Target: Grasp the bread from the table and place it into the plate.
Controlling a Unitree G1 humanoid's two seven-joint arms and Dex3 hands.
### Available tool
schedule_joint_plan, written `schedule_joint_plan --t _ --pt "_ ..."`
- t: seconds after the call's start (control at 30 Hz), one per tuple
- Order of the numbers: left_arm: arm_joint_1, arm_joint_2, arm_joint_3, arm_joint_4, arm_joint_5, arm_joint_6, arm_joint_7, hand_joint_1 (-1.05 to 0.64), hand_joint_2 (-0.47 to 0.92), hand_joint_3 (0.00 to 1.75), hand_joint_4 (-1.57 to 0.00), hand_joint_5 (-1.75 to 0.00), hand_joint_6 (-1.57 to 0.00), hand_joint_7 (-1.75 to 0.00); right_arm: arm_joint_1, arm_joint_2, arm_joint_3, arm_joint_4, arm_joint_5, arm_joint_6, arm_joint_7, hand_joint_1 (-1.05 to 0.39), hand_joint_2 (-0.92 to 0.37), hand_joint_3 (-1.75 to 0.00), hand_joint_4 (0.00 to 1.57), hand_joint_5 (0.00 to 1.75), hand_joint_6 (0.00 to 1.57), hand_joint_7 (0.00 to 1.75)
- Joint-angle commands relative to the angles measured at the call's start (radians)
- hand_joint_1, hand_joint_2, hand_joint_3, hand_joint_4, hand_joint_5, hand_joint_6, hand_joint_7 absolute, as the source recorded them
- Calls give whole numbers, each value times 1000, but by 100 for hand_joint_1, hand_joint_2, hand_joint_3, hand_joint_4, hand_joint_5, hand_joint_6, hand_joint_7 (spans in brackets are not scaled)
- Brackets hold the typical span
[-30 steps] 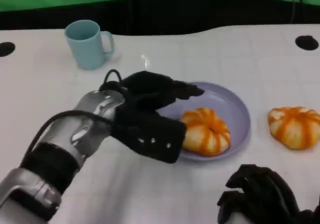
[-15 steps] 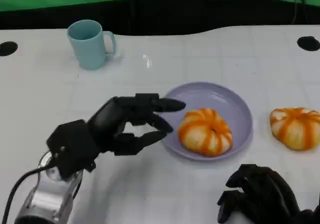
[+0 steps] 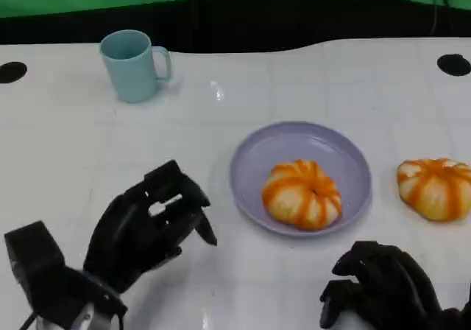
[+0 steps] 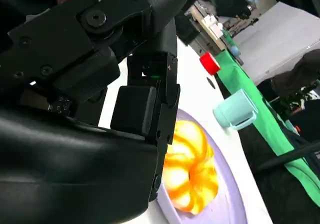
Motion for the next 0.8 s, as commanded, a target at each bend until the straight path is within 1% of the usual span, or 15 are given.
schedule_joint_plan --t 0.03,0.2,0.3,0.4,0.63,0.8 --pt "46 -14 36 -55 -65 87 -16 -65 92 34 -77 -175 -50 -174 2 -9 -12 -4 10 4 -1 -102 -72 0 156 77 157 38" --pt "66 -13 64 -62 -100 144 -59 -68 92 34 -82 -175 -54 -175 -4 -4 -13 3 9 1 -6 -102 -72 0 156 77 157 38" --pt "75 -23 94 -46 -146 185 -94 -69 92 28 -87 -175 -62 -175 -8 -3 -12 7 7 -1 -5 -101 -72 0 155 77 157 38" --pt "76 -29 113 -36 -172 232 -112 -69 92 23 -90 -175 -66 -175 -12 -5 -12 6 7 5 -9 -101 -72 0 155 77 157 38" --pt "66 -45 143 -34 -200 326 -121 -68 92 19 -94 -175 -69 -175 -17 -10 -19 14 10 3 -1 -101 -72 0 155 76 157 37" --pt "69 -58 151 -41 -179 327 -112 -68 92 20 -94 -175 -69 -175 -20 -13 -20 21 5 -3 5 -102 -72 0 155 76 157 37"
